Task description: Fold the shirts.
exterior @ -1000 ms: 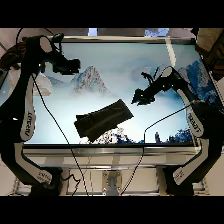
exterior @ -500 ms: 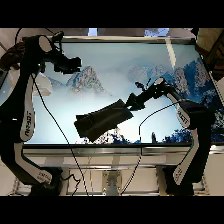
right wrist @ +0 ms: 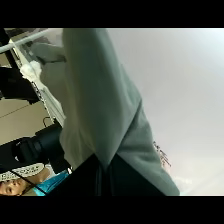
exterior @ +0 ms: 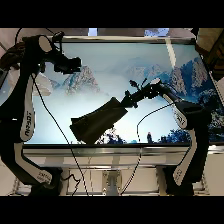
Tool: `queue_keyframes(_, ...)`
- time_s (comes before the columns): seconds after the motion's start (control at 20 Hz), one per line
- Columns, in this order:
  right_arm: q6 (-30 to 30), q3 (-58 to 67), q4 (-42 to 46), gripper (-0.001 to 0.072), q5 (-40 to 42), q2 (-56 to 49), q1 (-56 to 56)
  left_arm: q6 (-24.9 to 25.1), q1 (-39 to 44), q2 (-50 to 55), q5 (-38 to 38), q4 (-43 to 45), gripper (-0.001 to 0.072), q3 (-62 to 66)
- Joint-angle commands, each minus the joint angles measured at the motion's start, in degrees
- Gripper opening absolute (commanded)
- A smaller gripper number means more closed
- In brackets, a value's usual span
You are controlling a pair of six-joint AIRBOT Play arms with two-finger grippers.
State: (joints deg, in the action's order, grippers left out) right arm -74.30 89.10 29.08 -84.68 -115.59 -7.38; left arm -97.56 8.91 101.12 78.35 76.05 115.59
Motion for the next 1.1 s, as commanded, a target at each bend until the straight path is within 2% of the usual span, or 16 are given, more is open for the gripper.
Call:
queue_keyframes(0.0,-0.85,3.21,8.81,0.0022,5.46,3.67,2.25,0.09,0.00,-0.04,0.85,-0.04,0.0295,0.00)
queue_keyframes(0.1,-6.03,6.80,26.84,0.0022,7.21,8.20,6.27,0.09,-0.02,-0.04,1.38,-0.35,0.0295,0.00)
queue_keyframes(0.2,-10.49,9.01,45.11,0.0022,5.46,13.38,10.78,0.09,0.00,-0.04,1.36,-1.11,0.0295,0.00)
queue_keyframes(0.35,-13.09,9.46,70.97,0.0022,-2.58,21.92,18.38,0.09,0.00,-0.04,0.09,-3.76,0.0295,0.00)
queue_keyframes(0.45,-13.18,9.25,81.68,0.0022,-9.09,26.05,23.98,0.11,0.00,-0.04,-1.07,-6.80,0.0295,0.00)
queue_keyframes(0.65,-13.38,4.63,84.43,0.0022,-14.91,33.00,38.12,3.08,0.00,-0.04,0.00,-12.28,0.0296,0.00)
queue_keyframes(0.9,-12.22,-14.05,79.52,0.0024,-17.07,36.96,53.09,3.13,0.00,-0.04,-2.78,-18.88,0.0296,0.00)
queue_keyframes(0.95,-10.99,-18.45,77.26,0.0063,-17.09,36.96,55.06,3.17,0.00,-0.04,-2.93,-19.96,0.0296,0.00)
queue_keyframes(1.05,-8.55,-27.08,74.79,0.0316,-17.05,36.98,57.72,3.17,0.02,-0.04,-2.91,-20.52,0.0297,0.00)
